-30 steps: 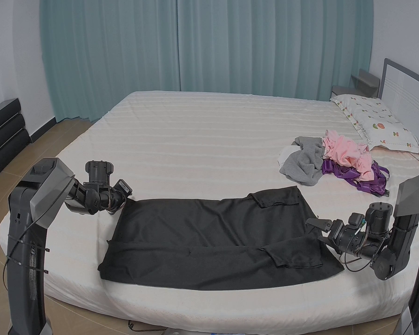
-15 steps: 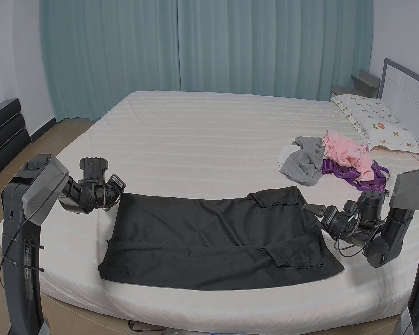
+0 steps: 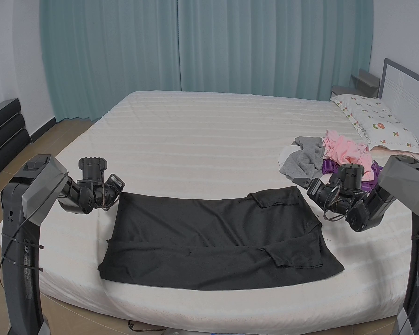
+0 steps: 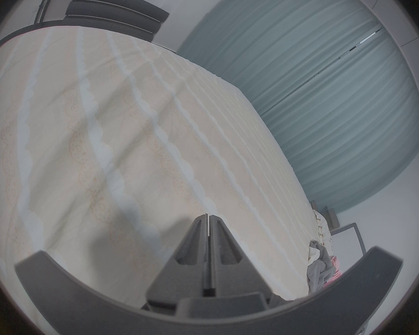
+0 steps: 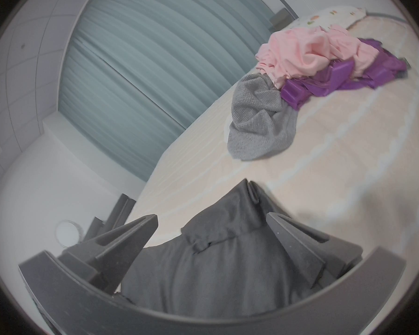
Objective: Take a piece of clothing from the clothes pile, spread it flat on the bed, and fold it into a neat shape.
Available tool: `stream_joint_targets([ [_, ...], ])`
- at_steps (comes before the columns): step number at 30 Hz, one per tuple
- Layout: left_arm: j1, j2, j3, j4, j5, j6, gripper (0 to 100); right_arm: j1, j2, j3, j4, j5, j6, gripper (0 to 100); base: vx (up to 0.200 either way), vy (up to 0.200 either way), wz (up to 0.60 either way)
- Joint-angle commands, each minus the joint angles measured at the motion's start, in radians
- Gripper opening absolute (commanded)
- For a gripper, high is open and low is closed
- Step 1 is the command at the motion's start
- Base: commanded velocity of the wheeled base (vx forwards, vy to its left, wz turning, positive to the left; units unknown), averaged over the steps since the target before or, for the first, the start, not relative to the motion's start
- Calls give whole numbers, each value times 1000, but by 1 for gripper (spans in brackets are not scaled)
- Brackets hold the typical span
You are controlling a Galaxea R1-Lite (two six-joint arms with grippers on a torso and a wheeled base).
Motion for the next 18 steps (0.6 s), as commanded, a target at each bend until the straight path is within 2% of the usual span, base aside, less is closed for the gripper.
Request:
stream_joint_targets([
  [1, 2, 4, 3, -1, -1, -2, 0, 9, 167, -189, 94, -70, -85, 100, 0, 0, 0],
  [6, 2, 4, 4, -1, -1, 0, 0, 27, 167, -251, 133, -77, -91, 100, 0, 0, 0],
  [18, 2, 4, 12, -3, -1, 0, 0, 153, 126, -304, 226, -90, -76, 100, 0, 0, 0],
])
